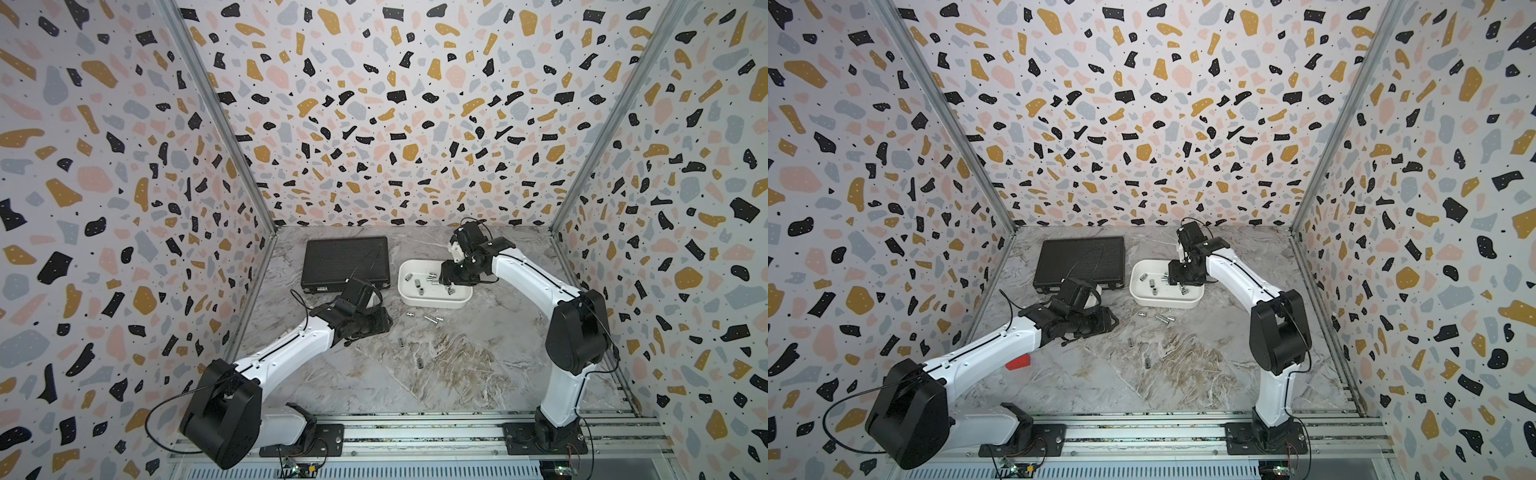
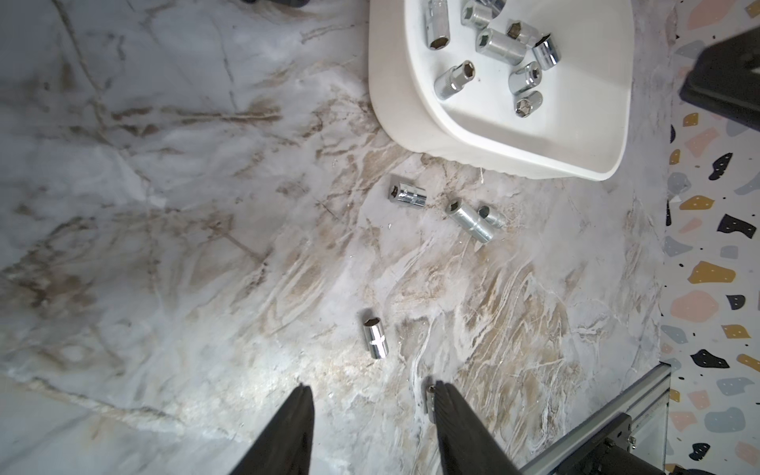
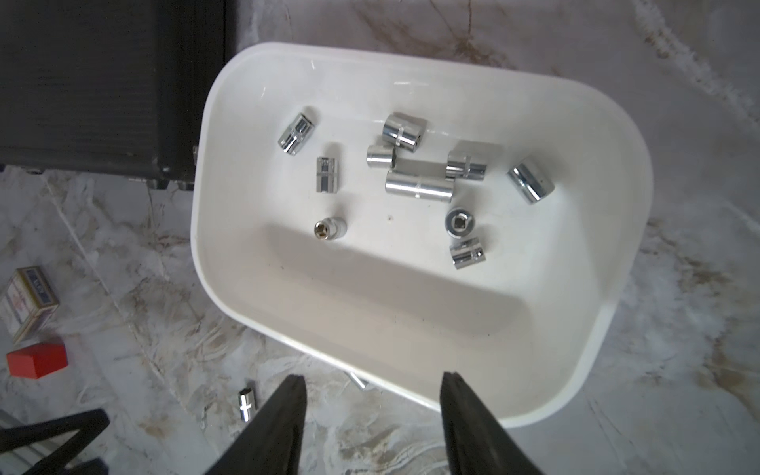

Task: Put the socket on the desktop into the storage box
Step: Place the socket head in the storage box, then pick up the socket head at the center of the board.

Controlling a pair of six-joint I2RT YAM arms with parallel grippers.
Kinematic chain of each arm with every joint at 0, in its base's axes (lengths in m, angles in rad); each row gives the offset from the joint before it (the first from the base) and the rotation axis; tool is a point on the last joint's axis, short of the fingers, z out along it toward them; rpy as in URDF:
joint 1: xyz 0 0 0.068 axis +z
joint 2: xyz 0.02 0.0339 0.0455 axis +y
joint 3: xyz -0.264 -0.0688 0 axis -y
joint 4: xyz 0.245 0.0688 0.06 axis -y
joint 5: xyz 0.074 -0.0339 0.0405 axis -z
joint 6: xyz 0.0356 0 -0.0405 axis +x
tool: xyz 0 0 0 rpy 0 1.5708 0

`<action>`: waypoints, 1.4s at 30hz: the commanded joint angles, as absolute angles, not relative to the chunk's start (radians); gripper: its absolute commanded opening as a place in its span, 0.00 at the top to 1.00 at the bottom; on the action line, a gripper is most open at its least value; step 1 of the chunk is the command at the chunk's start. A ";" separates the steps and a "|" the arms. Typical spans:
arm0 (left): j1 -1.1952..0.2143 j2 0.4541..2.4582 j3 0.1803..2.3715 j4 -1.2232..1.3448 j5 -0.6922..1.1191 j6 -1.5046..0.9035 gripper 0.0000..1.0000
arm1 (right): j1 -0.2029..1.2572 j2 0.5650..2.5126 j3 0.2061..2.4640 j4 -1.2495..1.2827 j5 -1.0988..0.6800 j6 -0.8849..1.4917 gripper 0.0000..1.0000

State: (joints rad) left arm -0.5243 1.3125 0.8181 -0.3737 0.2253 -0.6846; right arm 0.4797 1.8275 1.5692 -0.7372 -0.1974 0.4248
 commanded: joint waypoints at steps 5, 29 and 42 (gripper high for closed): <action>-0.541 1.300 0.828 -0.414 0.177 -0.708 0.49 | 0.504 1.639 1.377 -0.661 -0.261 0.427 0.44; -0.662 1.424 0.899 -0.469 0.063 -0.769 0.50 | 0.561 1.210 0.890 -0.575 -0.387 0.371 0.49; -0.709 1.599 1.015 -0.508 0.031 -0.775 0.49 | 0.577 1.118 0.808 -0.565 -0.383 0.394 0.49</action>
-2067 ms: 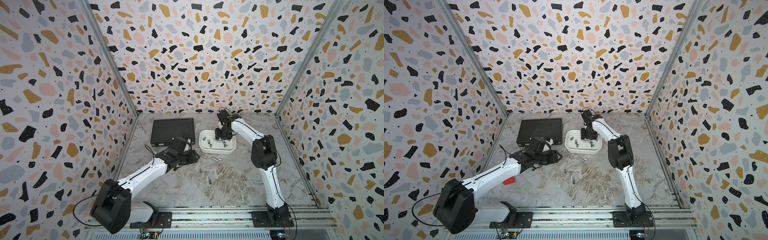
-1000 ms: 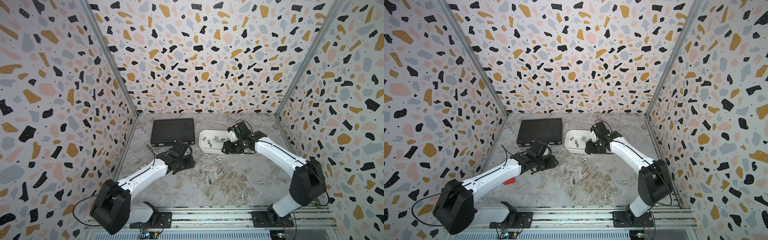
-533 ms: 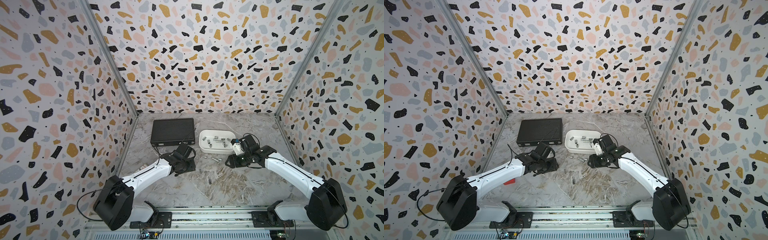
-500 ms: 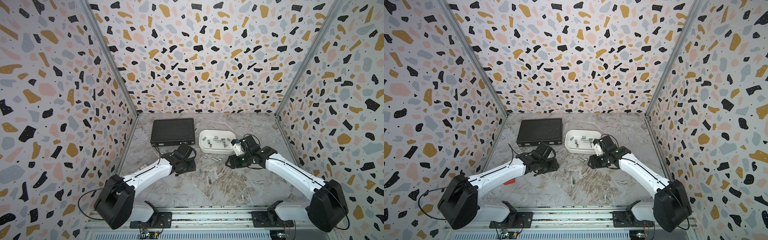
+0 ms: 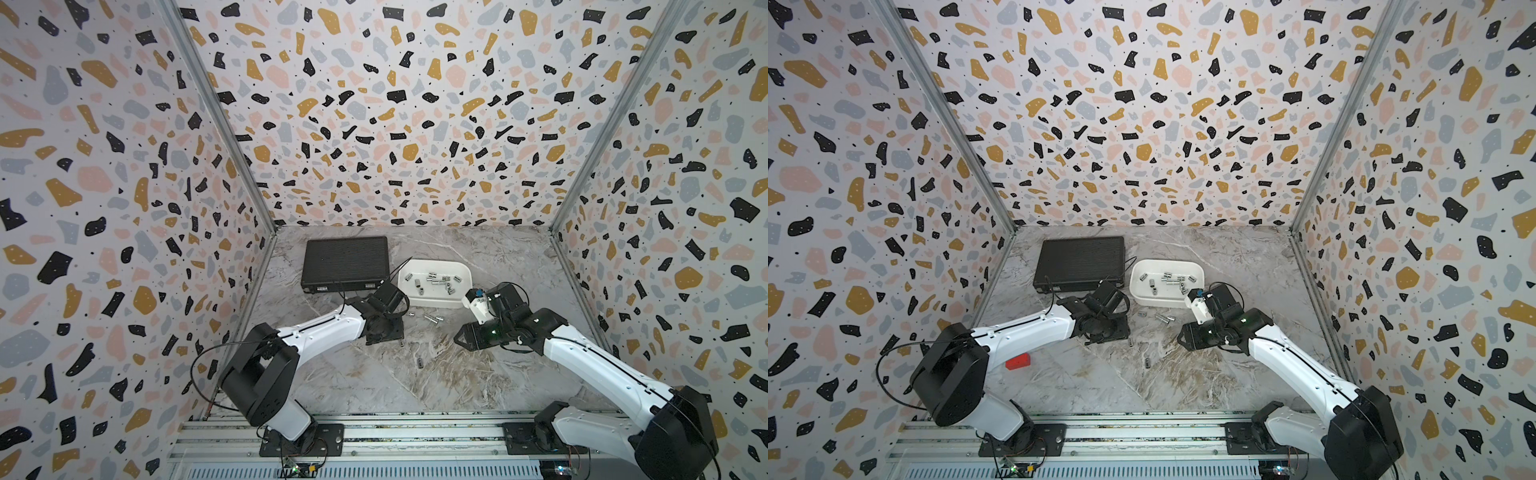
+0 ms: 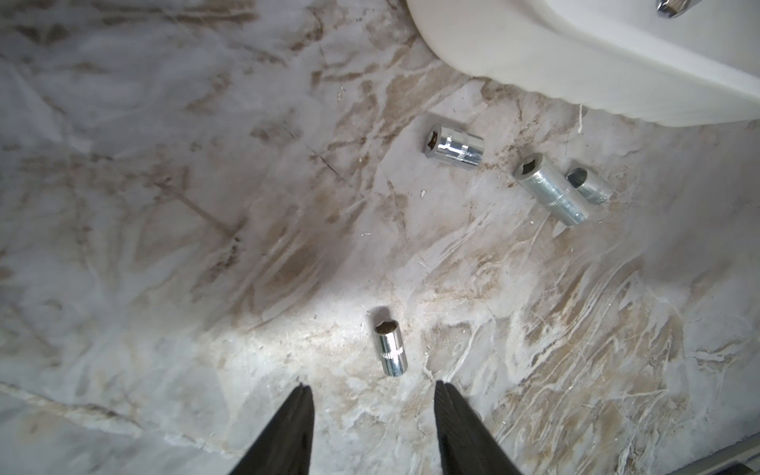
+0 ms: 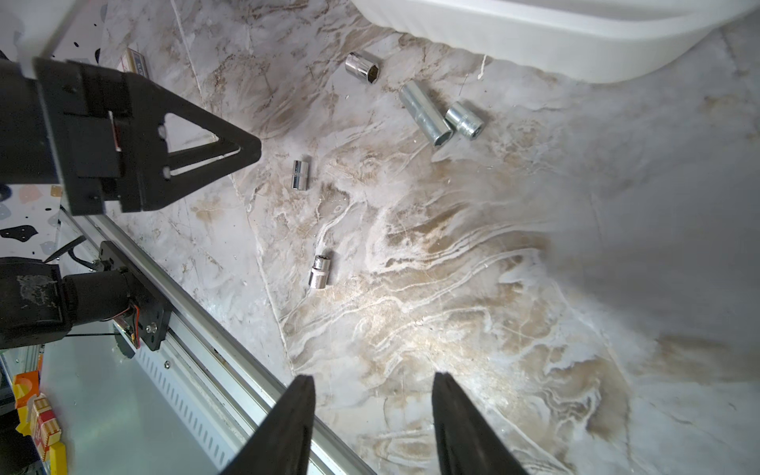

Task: Put the socket on the desktop into the storage box
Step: Pick up the socket head at the center of the board.

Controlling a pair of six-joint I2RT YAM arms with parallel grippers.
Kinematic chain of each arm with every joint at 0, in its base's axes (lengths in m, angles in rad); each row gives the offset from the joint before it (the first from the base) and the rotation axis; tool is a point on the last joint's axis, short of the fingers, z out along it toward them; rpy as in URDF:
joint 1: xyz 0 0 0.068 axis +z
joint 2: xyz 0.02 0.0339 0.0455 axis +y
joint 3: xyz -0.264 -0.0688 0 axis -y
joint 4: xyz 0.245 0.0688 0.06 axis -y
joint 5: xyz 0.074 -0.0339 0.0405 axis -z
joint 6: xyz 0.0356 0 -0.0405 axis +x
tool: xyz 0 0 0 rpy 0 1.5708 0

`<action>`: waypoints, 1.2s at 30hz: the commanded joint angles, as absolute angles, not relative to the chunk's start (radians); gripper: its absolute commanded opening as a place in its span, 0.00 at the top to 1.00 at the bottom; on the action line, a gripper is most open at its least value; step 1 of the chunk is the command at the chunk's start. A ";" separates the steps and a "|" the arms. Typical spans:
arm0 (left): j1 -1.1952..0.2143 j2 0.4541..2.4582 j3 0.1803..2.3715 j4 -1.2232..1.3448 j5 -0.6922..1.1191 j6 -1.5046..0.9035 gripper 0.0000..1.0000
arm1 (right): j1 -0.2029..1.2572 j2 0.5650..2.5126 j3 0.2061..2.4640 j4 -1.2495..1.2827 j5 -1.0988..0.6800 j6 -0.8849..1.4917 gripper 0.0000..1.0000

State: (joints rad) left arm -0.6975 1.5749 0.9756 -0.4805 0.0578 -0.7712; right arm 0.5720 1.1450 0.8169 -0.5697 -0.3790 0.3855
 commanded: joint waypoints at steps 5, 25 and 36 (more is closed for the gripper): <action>-0.721 1.657 1.055 -0.537 0.023 -0.777 0.51 | 0.579 1.107 0.783 -0.554 -0.385 0.407 0.49; -0.761 1.792 1.135 -0.614 0.001 -0.792 0.58 | 0.578 1.096 0.736 -0.526 -0.379 0.420 0.49; -0.771 1.821 1.138 -0.612 -0.002 -0.794 0.80 | 0.579 1.096 0.730 -0.523 -0.368 0.426 0.49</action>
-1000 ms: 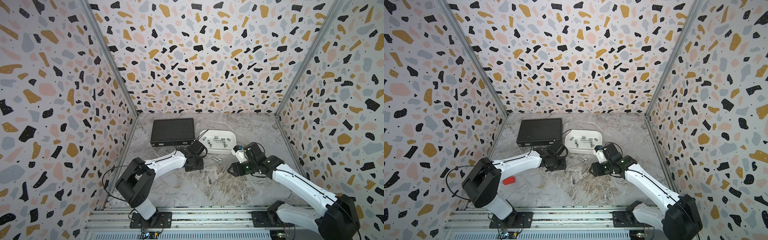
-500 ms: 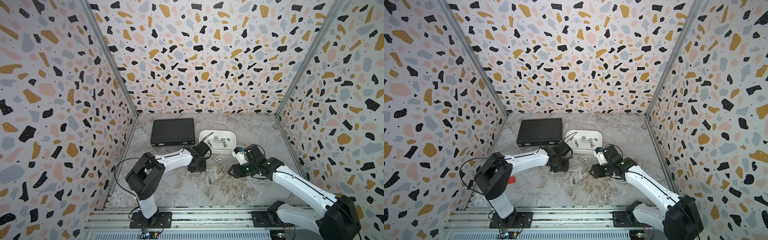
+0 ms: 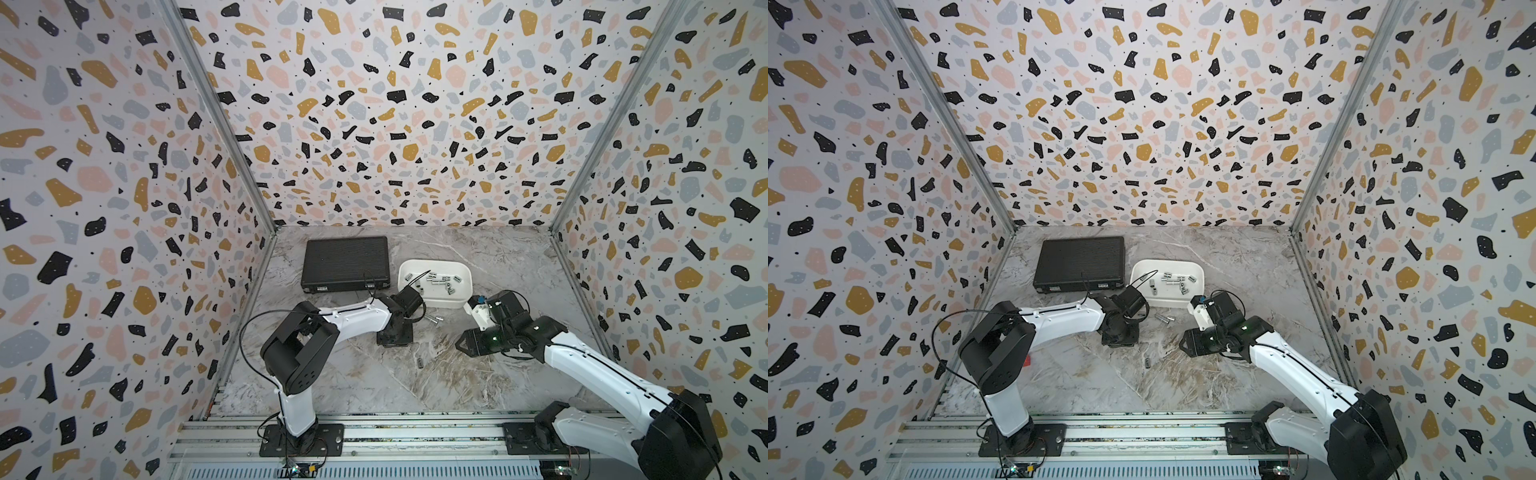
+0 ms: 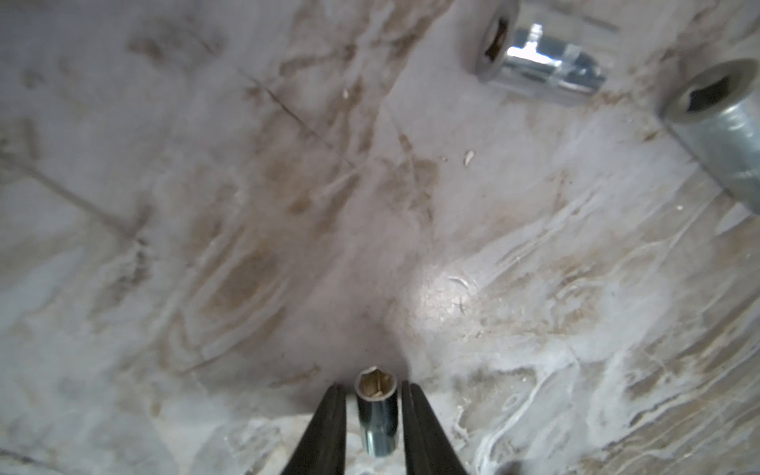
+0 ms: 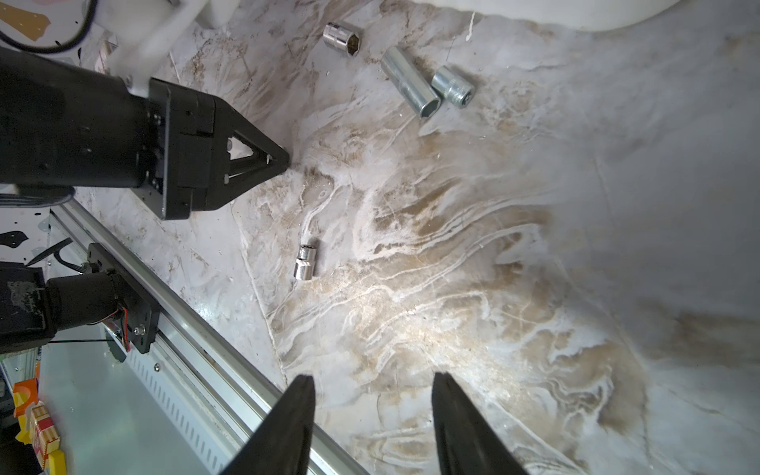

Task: Put the socket on the desktop into the storage box
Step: Pick up the socket head at the center of the board.

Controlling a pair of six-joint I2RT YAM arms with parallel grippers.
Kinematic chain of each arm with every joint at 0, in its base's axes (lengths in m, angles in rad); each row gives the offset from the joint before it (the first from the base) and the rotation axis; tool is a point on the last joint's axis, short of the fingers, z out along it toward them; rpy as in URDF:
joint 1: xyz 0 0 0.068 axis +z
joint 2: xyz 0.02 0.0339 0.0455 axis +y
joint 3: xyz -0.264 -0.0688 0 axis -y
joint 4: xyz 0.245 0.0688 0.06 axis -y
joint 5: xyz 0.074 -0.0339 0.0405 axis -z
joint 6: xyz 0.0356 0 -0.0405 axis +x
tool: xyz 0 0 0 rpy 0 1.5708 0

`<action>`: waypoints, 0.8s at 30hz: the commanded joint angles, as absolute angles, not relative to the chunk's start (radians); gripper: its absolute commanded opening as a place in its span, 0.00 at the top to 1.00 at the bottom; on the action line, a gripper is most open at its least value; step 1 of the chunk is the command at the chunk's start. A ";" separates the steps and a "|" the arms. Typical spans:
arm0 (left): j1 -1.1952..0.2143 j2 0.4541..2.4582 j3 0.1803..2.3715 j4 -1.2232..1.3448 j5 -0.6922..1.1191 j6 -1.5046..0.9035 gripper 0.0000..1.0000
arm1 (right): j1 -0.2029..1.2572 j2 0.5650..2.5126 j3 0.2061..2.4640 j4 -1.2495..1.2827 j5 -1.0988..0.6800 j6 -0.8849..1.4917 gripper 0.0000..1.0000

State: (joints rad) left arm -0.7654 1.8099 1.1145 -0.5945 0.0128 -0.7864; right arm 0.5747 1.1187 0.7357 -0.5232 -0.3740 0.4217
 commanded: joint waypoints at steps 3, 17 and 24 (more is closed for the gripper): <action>-0.771 1.818 1.131 -0.605 0.001 -0.793 0.93 | 0.578 1.100 0.729 -0.521 -0.366 0.429 0.49; -0.770 1.760 1.146 -0.592 0.002 -0.768 1.00 | 0.578 1.089 0.740 -0.522 -0.376 0.449 0.49; -0.770 1.759 1.245 -0.631 -0.006 -0.722 1.00 | 0.575 1.105 0.765 -0.519 -0.365 0.468 0.49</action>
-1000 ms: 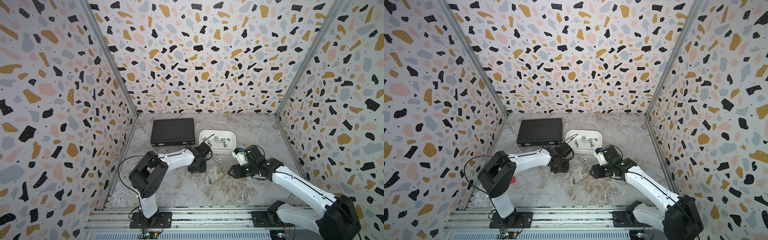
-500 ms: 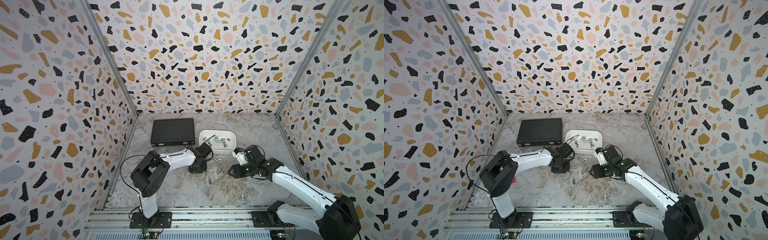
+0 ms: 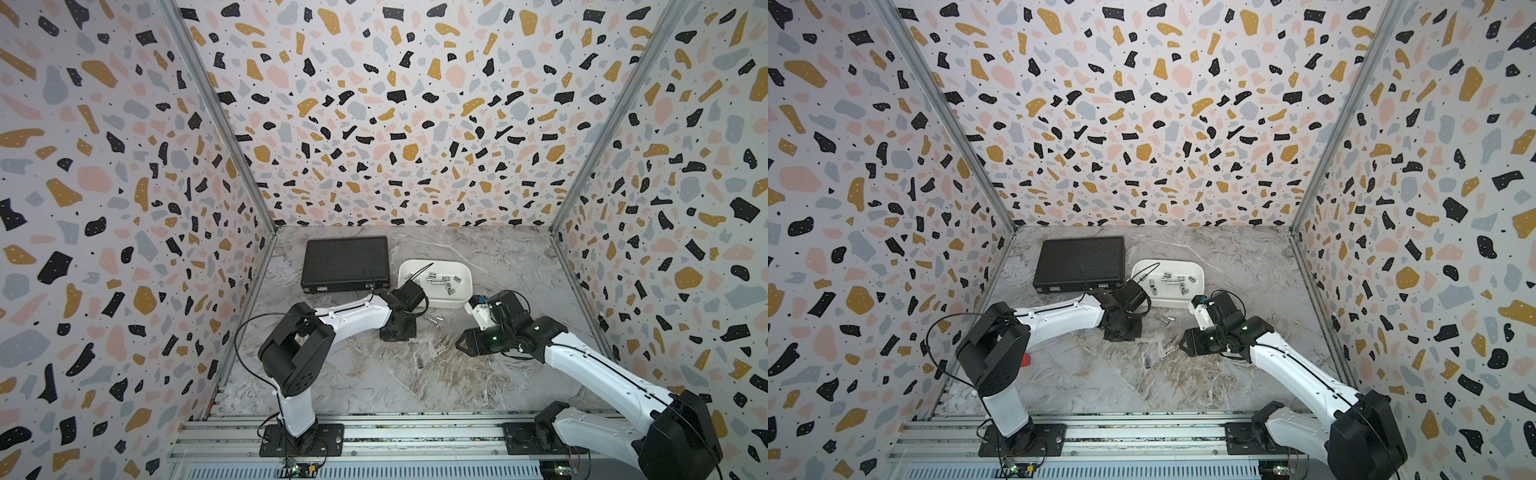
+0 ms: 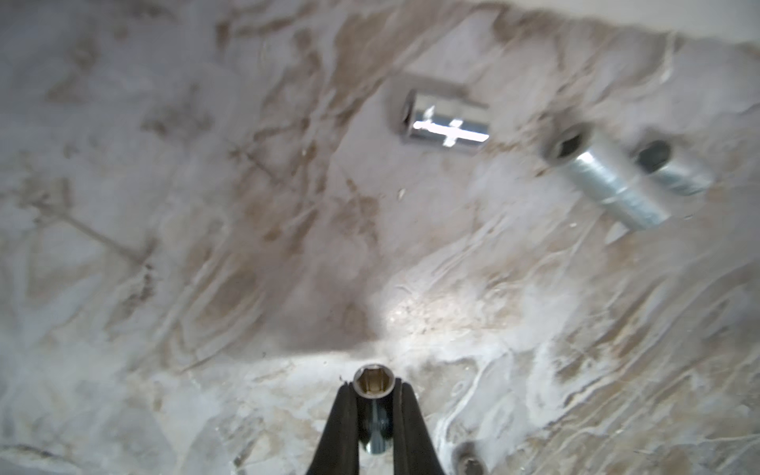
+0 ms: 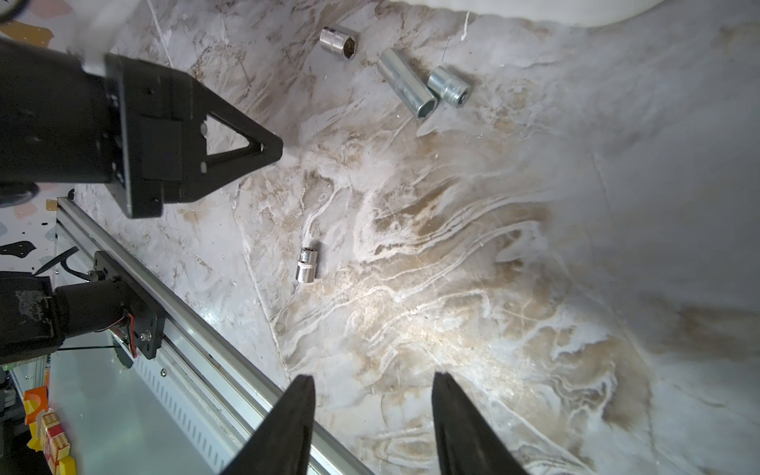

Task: Put the socket on the desktop into the storage box
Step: Pick up the socket head at the center of the board, then place the socket head in the storage box.

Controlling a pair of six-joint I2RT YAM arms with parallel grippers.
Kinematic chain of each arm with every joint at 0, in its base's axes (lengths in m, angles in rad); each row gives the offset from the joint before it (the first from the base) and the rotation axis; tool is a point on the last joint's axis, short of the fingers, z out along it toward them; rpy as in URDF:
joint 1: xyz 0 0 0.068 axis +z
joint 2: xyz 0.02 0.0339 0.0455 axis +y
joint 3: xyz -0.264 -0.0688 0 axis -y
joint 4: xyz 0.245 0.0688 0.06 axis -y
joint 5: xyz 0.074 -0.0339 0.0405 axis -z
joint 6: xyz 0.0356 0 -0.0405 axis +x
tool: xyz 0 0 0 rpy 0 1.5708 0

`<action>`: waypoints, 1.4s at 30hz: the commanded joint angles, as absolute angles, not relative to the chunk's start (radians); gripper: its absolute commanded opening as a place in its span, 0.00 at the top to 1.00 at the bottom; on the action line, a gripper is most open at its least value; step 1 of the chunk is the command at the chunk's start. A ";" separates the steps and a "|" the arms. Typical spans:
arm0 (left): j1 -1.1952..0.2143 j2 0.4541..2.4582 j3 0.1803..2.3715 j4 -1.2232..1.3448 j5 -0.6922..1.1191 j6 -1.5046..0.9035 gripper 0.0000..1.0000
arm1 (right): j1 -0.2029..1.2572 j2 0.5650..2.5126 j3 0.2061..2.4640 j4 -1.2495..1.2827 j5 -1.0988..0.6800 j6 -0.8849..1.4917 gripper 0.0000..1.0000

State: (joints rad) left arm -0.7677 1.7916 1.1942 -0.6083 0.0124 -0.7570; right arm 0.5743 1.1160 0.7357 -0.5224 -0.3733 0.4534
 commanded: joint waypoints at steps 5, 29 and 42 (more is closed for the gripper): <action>-0.763 1.782 1.338 -0.658 -0.006 -0.691 1.00 | 0.567 1.117 0.794 -0.530 -0.356 0.468 0.49; -0.680 2.035 1.769 -0.746 0.038 -0.585 1.00 | 0.476 1.194 0.924 -0.557 -0.336 0.471 0.48; -0.634 2.244 2.008 -0.764 0.077 -0.542 0.99 | 0.471 1.204 0.951 -0.569 -0.329 0.468 0.48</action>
State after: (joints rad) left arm -0.6426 2.2154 1.9556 -0.7448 0.0593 -0.5690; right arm 0.4740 1.2171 0.9211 -0.5388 -0.3431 0.4713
